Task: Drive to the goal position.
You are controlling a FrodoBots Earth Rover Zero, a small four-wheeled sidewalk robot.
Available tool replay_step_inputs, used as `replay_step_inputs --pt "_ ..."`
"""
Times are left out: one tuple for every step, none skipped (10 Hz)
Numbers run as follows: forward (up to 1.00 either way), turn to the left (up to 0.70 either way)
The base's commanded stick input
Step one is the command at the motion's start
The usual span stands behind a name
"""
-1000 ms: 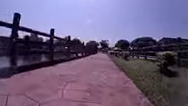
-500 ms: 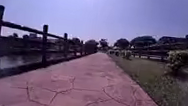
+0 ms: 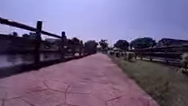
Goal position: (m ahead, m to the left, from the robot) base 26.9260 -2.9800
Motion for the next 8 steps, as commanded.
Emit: replay_step_inputs --pt "1.0 0.01" --pt "1.0 0.01" --pt "1.0 0.01" --pt "1.0 0.01" --pt "1.0 0.01" --pt "1.0 0.01" --pt "1.0 0.01" --pt "1.0 0.01"
